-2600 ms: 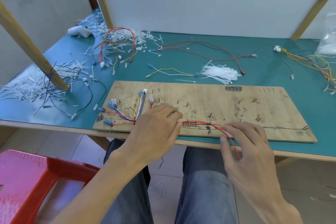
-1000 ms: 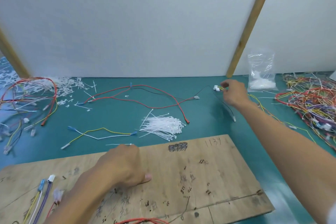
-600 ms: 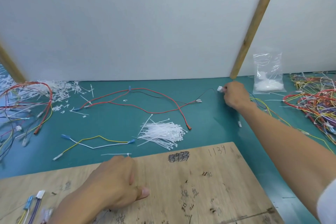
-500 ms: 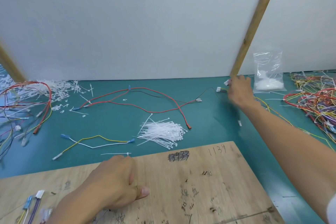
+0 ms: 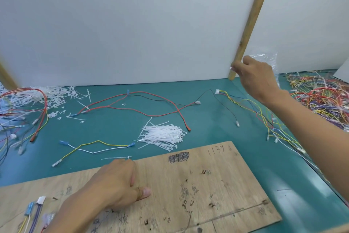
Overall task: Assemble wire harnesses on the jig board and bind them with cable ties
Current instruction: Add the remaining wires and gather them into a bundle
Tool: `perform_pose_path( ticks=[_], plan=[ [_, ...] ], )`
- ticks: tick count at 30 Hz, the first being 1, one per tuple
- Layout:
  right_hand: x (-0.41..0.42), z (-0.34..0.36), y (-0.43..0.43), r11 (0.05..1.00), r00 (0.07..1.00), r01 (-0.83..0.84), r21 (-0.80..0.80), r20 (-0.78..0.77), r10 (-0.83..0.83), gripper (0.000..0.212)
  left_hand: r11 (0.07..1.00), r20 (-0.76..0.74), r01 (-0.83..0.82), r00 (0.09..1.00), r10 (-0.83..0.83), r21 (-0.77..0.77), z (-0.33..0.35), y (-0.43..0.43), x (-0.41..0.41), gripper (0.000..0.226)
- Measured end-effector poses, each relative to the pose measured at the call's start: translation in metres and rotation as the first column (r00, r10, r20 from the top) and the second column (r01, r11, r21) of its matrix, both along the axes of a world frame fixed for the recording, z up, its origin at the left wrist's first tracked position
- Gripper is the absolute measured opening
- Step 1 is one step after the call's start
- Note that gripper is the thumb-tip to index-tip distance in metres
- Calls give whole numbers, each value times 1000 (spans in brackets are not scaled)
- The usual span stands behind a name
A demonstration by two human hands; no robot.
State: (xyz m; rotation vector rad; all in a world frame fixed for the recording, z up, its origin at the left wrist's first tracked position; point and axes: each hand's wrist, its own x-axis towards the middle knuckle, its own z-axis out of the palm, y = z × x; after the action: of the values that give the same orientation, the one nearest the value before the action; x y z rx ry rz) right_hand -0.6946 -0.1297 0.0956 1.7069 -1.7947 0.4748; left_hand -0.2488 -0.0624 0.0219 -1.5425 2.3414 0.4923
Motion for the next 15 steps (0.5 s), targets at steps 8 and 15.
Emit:
perform_pose_path(
  ticks=[8, 15],
  plan=[
    [36, 40, 67, 955, 966, 2, 296, -247, 74, 26, 1000, 29, 8, 1000, -8, 12, 3, -3, -2, 50],
    [79, 51, 133, 971, 951, -126, 203, -253, 176, 22, 999, 15, -30, 999, 30, 12, 10, 3, -6, 53]
  ],
)
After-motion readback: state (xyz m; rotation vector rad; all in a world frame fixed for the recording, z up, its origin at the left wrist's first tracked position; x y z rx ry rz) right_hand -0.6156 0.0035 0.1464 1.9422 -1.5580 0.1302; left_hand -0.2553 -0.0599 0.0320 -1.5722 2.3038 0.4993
